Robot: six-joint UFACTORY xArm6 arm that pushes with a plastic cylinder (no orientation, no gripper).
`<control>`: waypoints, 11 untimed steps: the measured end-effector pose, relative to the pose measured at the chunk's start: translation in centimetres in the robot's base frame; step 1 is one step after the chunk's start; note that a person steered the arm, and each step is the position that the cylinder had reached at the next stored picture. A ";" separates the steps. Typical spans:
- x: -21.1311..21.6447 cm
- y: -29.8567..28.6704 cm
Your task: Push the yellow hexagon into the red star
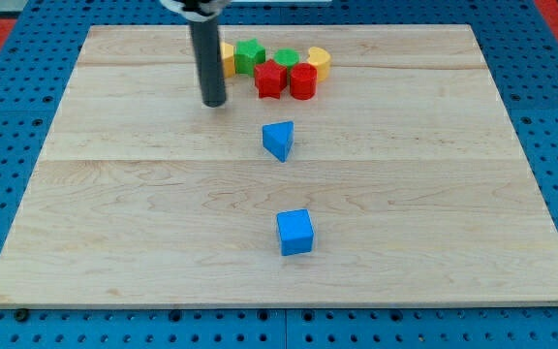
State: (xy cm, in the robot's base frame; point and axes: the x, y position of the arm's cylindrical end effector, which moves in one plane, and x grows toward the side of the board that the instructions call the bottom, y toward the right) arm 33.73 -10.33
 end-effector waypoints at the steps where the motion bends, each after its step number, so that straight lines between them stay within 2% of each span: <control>1: -3.9 -0.8; 5: -9.2 -1.7; 7: -8.4 3.5; 11: -8.7 5.0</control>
State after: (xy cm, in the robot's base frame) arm 25.08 -5.37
